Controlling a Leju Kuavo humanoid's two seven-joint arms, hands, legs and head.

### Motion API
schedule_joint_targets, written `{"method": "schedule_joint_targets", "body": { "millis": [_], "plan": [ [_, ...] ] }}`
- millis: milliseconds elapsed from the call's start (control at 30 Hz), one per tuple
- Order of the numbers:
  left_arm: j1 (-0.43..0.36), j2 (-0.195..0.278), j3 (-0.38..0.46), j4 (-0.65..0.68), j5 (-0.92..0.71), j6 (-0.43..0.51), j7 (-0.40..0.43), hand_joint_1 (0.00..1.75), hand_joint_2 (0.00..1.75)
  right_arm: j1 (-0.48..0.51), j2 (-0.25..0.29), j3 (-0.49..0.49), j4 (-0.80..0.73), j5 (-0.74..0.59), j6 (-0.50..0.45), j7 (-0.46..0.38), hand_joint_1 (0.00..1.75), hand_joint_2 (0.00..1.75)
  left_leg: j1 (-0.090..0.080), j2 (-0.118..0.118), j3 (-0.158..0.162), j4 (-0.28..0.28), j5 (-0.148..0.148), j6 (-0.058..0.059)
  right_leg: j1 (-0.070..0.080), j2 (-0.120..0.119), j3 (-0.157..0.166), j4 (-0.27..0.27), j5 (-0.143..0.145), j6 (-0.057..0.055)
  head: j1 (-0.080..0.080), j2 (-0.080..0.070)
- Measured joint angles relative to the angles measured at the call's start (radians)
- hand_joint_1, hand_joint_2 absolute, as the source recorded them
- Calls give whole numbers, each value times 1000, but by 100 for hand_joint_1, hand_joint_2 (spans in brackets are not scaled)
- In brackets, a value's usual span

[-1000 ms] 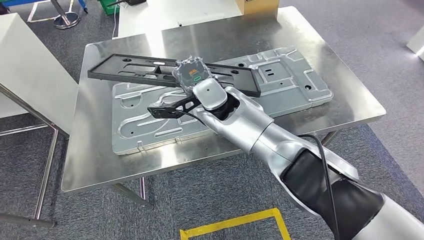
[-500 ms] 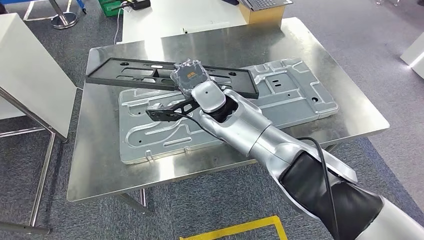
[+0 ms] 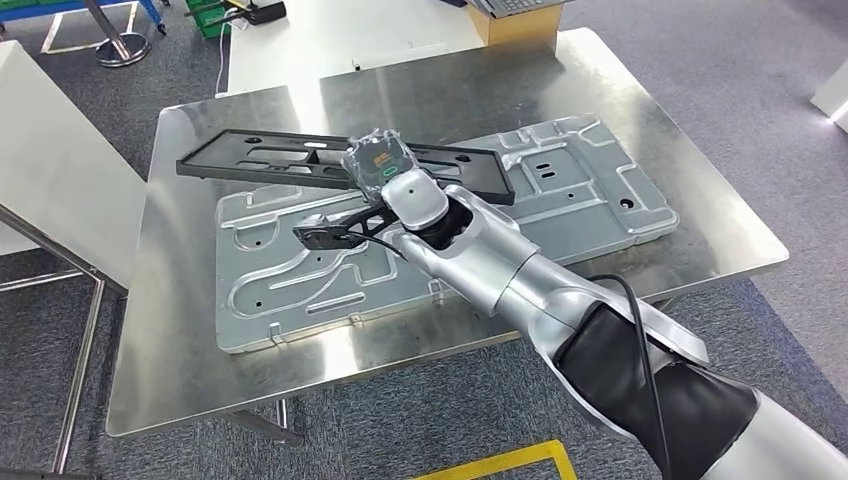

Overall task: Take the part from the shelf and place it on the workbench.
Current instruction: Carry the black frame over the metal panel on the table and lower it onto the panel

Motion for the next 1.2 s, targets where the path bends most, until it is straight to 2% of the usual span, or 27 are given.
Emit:
{"method": "schedule_joint_targets", "body": {
  "millis": [33, 67, 100, 133, 200, 233, 267, 367, 433, 467, 500, 567, 600, 633, 667, 733, 767, 800, 867, 933, 1000, 1067, 1100, 1133, 1167, 1200],
  "plan": [
    [0, -1, 0, 0, 0, -1, -1, 0, 175, 1, 0, 0, 1, -1, 0, 0, 175, 175, 4, 0, -39, 65, -18, -5, -1, 0, 5, -2, -2, 0, 0, 0],
    [1, -2, 0, 0, 1, -1, -2, 0, 175, 3, 0, 0, 2, -1, 0, 0, 175, 175, 7, 0, -68, 106, -20, -7, -1, 0, 10, -3, -5, 0, 0, 0],
    [2, -2, 0, 0, 3, -3, -4, 0, 175, 6, 0, 0, 3, -2, 0, -1, 175, 175, 9, 0, -80, 109, -1, -7, -1, 1, 15, -3, -9, 1, 0, 0],
    [2, -2, 0, 0, 7, -5, -7, 0, 175, 8, 0, 0, 3, -2, 0, -2, 175, 175, 10, 0, -72, 71, 36, -4, 0, 2, 22, -4, -12, 1, 0, 0],
    [2, -1, 0, 0, 18, -8, -13, 0, 175, 9, 0, 0, 3, -3, -1, -4, 175, 175, 4, -1, -16, -76, 127, 16, 1, 3, 39, -10, -18, 1, 0, 0],
    [2, 0, 0, 0, 22, -10, -15, 0, 175, 8, 0, 0, 3, -4, -2, -4, 175, 175, 0, -1, 12, -139, 155, 27, 1, 4, 44, -16, -19, 3, 1, 0],
    [2, 2, 0, 0, 24, -11, -16, 0, 175, 7, 0, 0, 3, -4, -4, -4, 175, 175, -5, -2, 30, -178, 169, 37, 0, 5, 47, -22, -18, 6, 0, 0],
    [2, 8, 3, 0, 25, -14, -19, 0, 175, 9, 0, 0, 3, -5, -7, -4, 175, 175, -12, -2, 50, -220, 172, 48, -3, 9, 49, -40, -12, 21, -2, 0],
    [1, 9, 5, 0, 24, -14, -23, 0, 175, 9, -1, 0, 3, -6, -8, -4, 175, 175, -7, 3, 76, -262, 183, 51, 2, 5, 48, -29, -26, 27, 2, 0],
    [0, 8, 5, 0, 23, -14, -26, 0, 175, 9, -1, 0, 4, -6, -9, -5, 175, 175, -4, 6, 89, -280, 187, 52, 6, 3, 33, 7, -46, 28, 4, 0],
    [-1, 7, 5, 0, 23, -14, -28, 0, 175, 9, -2, 0, 4, -7, -10, -5, 175, 175, -2, 7, 96, -285, 187, 52, 7, 0, 5, 68, -74, 27, 6, 0],
    [-1, 7, 5, 0, 22, -14, -30, 0, 175, 12, -3, 1, 6, -9, -10, -6, 175, 175, -3, 6, 98, -278, 179, 53, 8, -1, -65, 201, -121, 29, 7, 0],
    [-1, 6, 5, 0, 22, -14, -31, 0, 175, 16, -4, 1, 7, -9, -10, -6, 175, 175, -3, 5, 97, -270, 172, 52, 8, -2, -86, 234, -124, 32, 7, 0],
    [0, 6, 5, 0, 22, -14, -31, 0, 175, 18, -4, 1, 8, -9, -10, -6, 175, 175, -3, 4, 95, -259, 165, 49, 7, -2, -88, 227, -107, 34, 8, 0],
    [1, 5, 5, 0, 22, -14, -31, 0, 175, 19, -5, 1, 9, -9, -10, -6, 175, 175, -2, 2, 93, -246, 156, 45, 6, -3, -69, 183, -76, 36, 8, 0],
    [1, 5, 5, 0, 22, -14, -31, 0, 175, 18, -6, 1, 10, -10, -10, -6, 87, 87, -2, -1, 86, -215, 135, 33, 4, -4, -10, 59, -21, 38, 9, 0],
    [1, 5, 6, 0, 21, -14, -31, 0, 175, 17, -5, 1, 9, -11, -11, -6, 44, 44, -4, -3, 80, -200, 127, 28, 4, -4, 10, 19, -8, 36, 8, 0],
    [1, 6, 6, 0, 21, -14, -32, 0, 175, 17, -5, 1, 9, -12, -11, -6, 0, 0, -6, -3, 74, -189, 121, 24, 4, -2, 18, 1, -8, 32, 7, 0],
    [1, 6, 6, 0, 21, -15, -33, 0, 175, 17, -5, 1, 9, -13, -12, -6, 0, 0, -7, -4, 65, -179, 117, 22, 6, 0, 15, 4, -10, 22, 7, 0],
    [3, 6, 6, 0, 19, -18, -34, 0, 87, 17, -7, 1, 9, -14, -12, -5, 0, 0, -4, -3, 57, -163, 104, 15, 2, 1, 14, 4, -11, 15, 7, 0],
    [2, 7, 6, 0, 16, -25, -34, 0, 0, 16, -7, 1, 9, -15, -14, -5, 0, 0, 2, -1, 24, -89, 60, -1, -2, 1, 16, 1, -11, 10, 5, 0],
    [2, 8, 6, 0, 16, -31, -34, 0, 0, 15, -8, 1, 9, -15, -15, -5, 0, 0, 11, -1, -34, 34, 9, -16, -4, 0, 20, -2, -11, 9, 4, 0],
    [2, 7, 7, 0, 17, -33, -34, 0, 0, 15, -8, 1, 9, -15, -15, -5, 0, 0, 15, 0, -58, 78, -1, -20, -5, 0, 22, -3, -11, 9, 4, 0],
    [2, 7, 7, 0, 19, -33, -34, 0, 0, 15, -8, 1, 9, -16, -15, -5, 0, 0, 17, 0, -69, 92, 6, -21, -6, 0, 24, -4, -11, 9, 4, 0],
    [2, 7, 8, 0, 21, -33, -33, 0, 0, 15, -8, 1, 9, -16, -15, -5, 0, 0, 18, 0, -63, 69, 30, -18, -7, 0, 26, -5, -12, 9, 4, 0],
    [2, 7, 9, 0, 23, -33, -32, 0, 0, 15, -8, 1, 9, -16, -15, -5, 0, 0, 17, -1, -39, 13, 66, -12, -7, 1, 29, -7, -12, 9, 4, 0]
  ]
}}
